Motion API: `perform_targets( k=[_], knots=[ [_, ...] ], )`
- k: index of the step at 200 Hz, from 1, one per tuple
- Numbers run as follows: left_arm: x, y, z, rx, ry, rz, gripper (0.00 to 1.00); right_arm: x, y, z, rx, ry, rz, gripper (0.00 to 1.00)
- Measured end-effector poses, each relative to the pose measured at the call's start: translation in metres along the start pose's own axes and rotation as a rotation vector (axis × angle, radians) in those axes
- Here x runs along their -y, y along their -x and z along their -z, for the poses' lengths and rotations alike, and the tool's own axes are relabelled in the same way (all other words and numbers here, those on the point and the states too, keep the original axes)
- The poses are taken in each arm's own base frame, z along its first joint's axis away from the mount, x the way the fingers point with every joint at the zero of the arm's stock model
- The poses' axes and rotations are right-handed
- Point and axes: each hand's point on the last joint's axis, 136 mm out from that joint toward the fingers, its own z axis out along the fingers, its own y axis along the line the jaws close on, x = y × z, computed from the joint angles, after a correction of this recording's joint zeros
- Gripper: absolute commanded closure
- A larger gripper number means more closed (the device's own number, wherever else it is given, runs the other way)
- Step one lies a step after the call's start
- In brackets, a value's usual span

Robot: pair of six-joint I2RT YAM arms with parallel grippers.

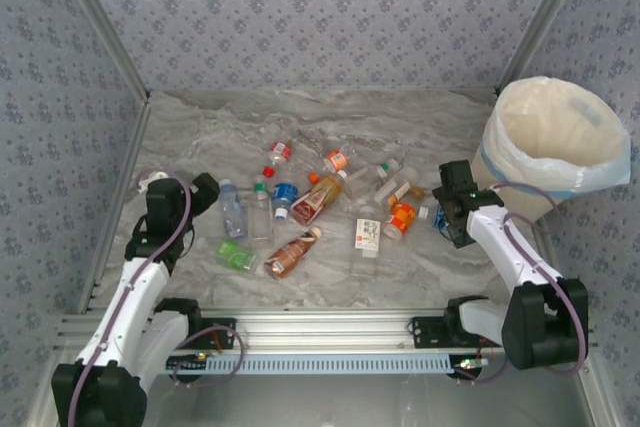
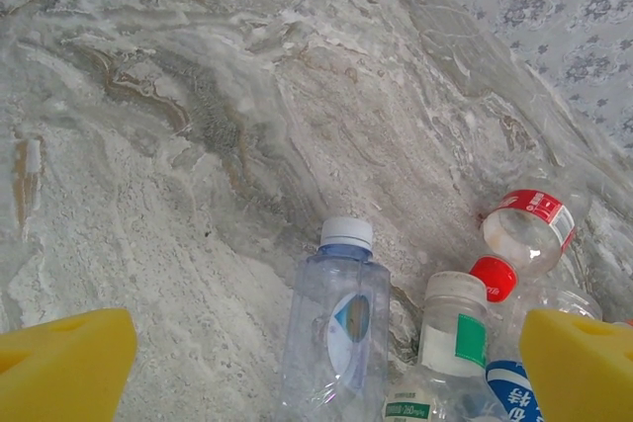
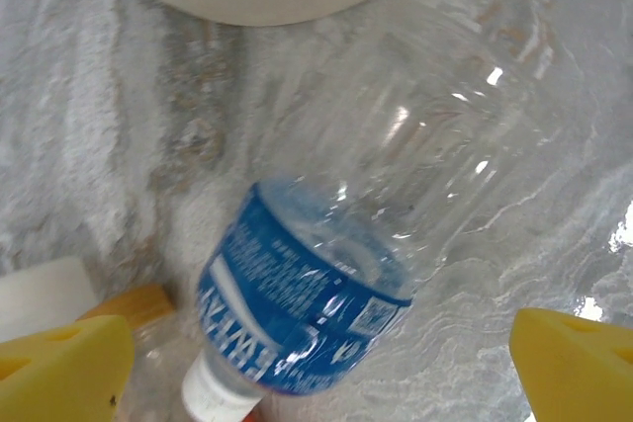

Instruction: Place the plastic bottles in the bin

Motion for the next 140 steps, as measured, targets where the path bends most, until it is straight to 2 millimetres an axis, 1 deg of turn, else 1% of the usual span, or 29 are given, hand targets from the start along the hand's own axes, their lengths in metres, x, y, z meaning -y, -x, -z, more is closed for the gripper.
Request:
perform_targets(
  k=[24,54,79,104,122,133,140],
  knots=[
    [-0.003,-0.005,-0.005,-0.020,0.017,-0.004,0.01,0.005,-0.004,-0.015,-0.008,-0.054,-0.044,0.00],
    [-0.006,-0.009,-0.010,-0.041,0.035,-0.007,0.00,0.009,-0.010,-0.036,-0.022,-0.132,-0.050,0.00],
    [-0.009,-0.013,-0.014,-0.057,0.047,-0.010,0.00,0.009,-0.014,-0.048,-0.030,-0.151,-0.054,0.04],
    [-0.009,-0.014,-0.014,-0.060,0.049,-0.011,0.01,0.006,-0.015,-0.049,-0.030,-0.131,-0.059,0.11],
    [-0.009,-0.014,-0.014,-0.061,0.049,-0.014,0.00,0.010,-0.017,-0.047,-0.023,-0.123,-0.049,0.16],
    [-0.009,-0.014,-0.014,-0.061,0.049,-0.015,0.01,0.014,-0.018,-0.044,-0.017,-0.117,-0.045,0.22],
    [-0.009,-0.014,-0.014,-0.061,0.048,-0.015,0.01,0.017,-0.018,-0.043,-0.013,-0.114,-0.043,0.29]
  ],
)
